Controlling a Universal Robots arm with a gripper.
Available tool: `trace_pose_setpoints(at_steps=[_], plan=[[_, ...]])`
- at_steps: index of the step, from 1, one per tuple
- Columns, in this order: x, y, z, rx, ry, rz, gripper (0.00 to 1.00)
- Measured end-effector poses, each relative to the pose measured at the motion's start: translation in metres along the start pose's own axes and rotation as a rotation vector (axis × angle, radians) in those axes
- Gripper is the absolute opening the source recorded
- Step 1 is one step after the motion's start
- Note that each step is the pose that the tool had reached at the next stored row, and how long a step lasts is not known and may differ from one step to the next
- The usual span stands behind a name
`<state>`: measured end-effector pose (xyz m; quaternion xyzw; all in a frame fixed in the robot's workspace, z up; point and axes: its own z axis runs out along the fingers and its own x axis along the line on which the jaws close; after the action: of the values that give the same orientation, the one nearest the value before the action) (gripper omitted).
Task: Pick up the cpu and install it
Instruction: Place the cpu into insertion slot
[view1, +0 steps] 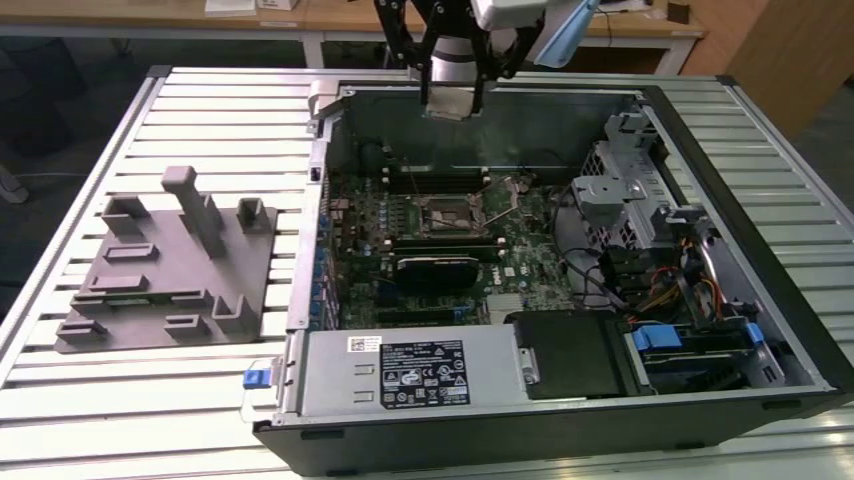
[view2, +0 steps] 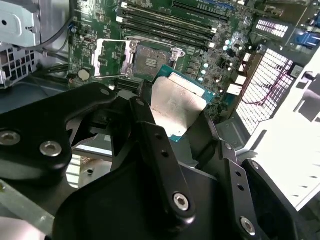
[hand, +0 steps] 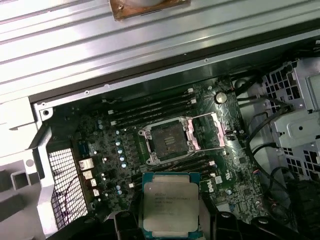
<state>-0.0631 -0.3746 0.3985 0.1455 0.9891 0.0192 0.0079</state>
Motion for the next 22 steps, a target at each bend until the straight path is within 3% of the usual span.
trace_pose_setpoints(at_steps=[22], plan=[[0.0,0.0,0.0008,0.0012,-0.0049,0.122,0.53]])
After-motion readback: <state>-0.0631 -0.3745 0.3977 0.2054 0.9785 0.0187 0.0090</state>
